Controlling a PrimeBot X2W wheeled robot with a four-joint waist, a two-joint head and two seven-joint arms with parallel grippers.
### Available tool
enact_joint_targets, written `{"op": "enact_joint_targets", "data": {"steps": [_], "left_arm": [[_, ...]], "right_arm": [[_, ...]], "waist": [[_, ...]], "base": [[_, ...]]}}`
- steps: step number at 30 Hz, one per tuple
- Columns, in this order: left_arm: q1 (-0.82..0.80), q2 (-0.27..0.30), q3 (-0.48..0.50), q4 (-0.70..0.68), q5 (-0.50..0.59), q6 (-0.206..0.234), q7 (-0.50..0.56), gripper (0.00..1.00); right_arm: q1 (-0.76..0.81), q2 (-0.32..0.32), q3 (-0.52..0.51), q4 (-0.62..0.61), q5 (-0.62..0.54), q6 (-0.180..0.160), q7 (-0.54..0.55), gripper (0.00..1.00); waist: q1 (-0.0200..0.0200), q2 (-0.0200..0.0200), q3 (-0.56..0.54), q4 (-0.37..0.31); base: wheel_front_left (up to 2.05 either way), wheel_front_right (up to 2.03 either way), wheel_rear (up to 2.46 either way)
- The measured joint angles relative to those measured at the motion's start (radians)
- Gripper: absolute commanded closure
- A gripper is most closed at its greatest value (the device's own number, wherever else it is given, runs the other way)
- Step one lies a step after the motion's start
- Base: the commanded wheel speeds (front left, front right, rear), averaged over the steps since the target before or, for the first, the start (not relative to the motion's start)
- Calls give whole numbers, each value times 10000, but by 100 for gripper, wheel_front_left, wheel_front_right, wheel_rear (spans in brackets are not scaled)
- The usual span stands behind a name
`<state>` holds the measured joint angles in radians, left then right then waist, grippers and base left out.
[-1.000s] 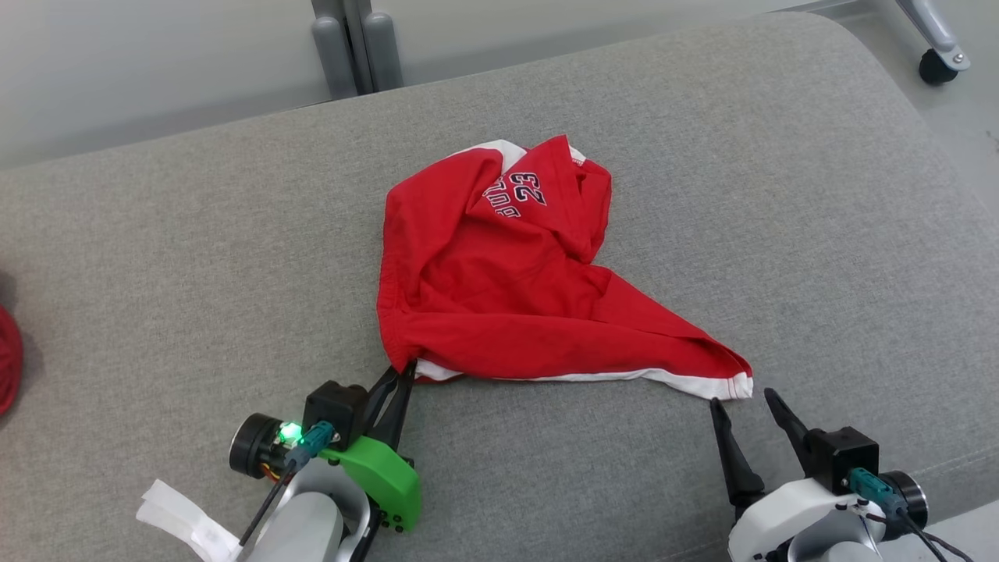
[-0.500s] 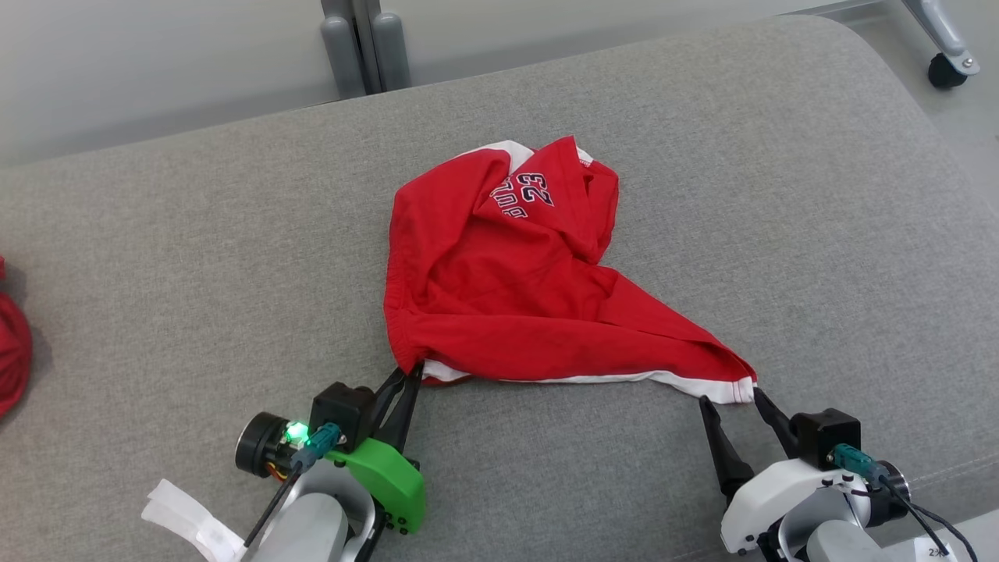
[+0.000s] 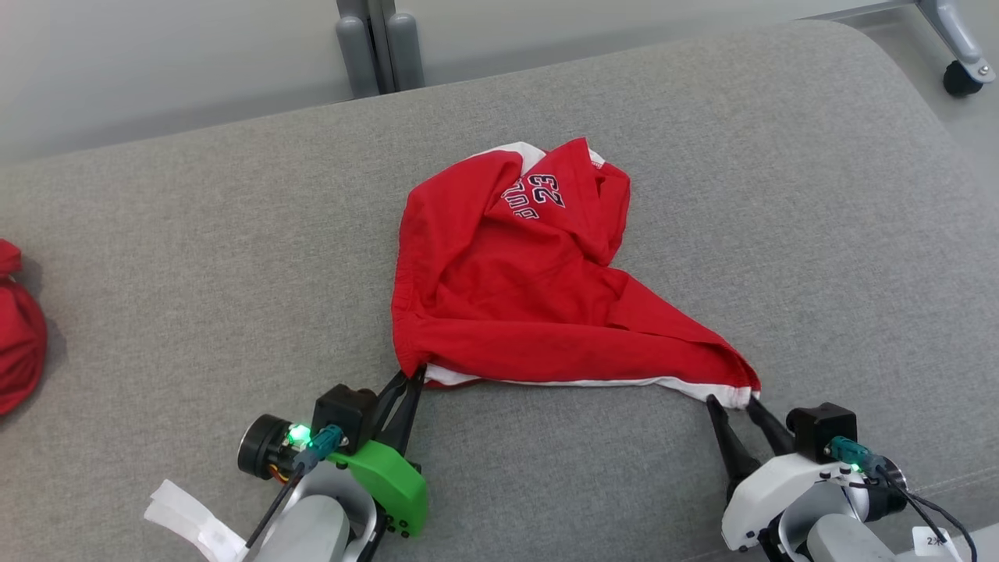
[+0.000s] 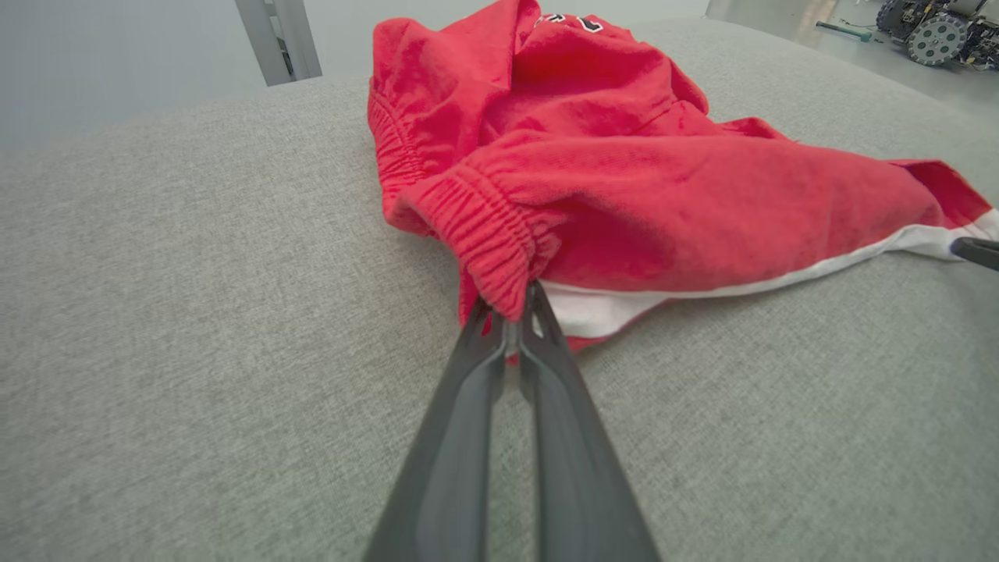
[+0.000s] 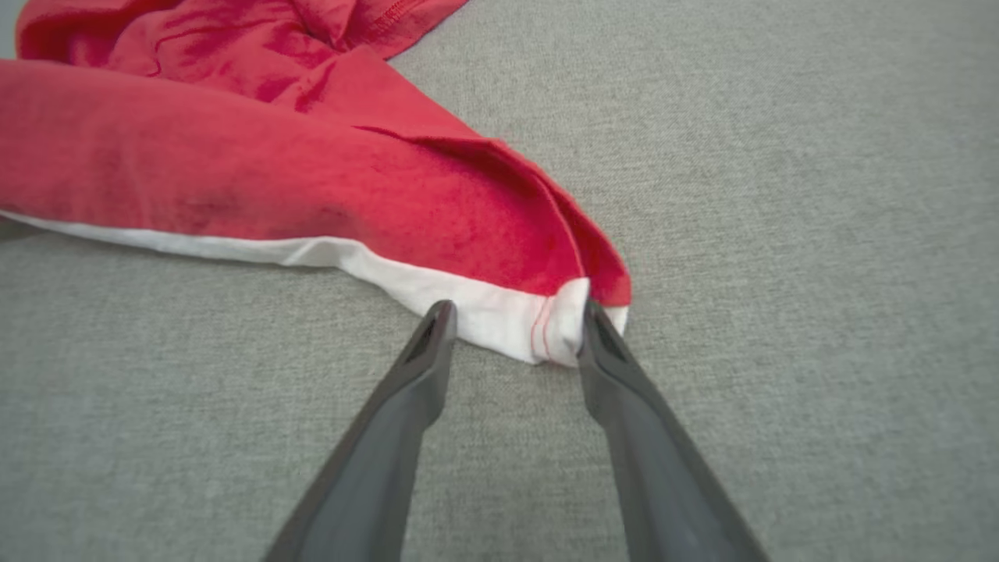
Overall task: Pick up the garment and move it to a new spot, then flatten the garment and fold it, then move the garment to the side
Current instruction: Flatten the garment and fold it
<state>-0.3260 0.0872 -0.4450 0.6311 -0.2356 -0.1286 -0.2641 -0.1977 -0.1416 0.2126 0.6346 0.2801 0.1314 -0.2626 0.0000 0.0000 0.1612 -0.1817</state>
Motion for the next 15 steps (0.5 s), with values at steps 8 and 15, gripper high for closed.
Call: {"op": "enact_joint_targets", "data": {"steps": [8,15], "left_arm": [[0,165,15,-46,-19,-2,0,100],[-487,945,-288,-61,-267,-4,2,100]], "right_arm": [[-27,-132,746,-679,746,0,0,100],[-397,-1003,2495,-3024,2420,0,339,100]], "waist": [[0,0,-181,205],[0,0,-599,425]], "base": [[0,0,0],[0,0,0]]}}
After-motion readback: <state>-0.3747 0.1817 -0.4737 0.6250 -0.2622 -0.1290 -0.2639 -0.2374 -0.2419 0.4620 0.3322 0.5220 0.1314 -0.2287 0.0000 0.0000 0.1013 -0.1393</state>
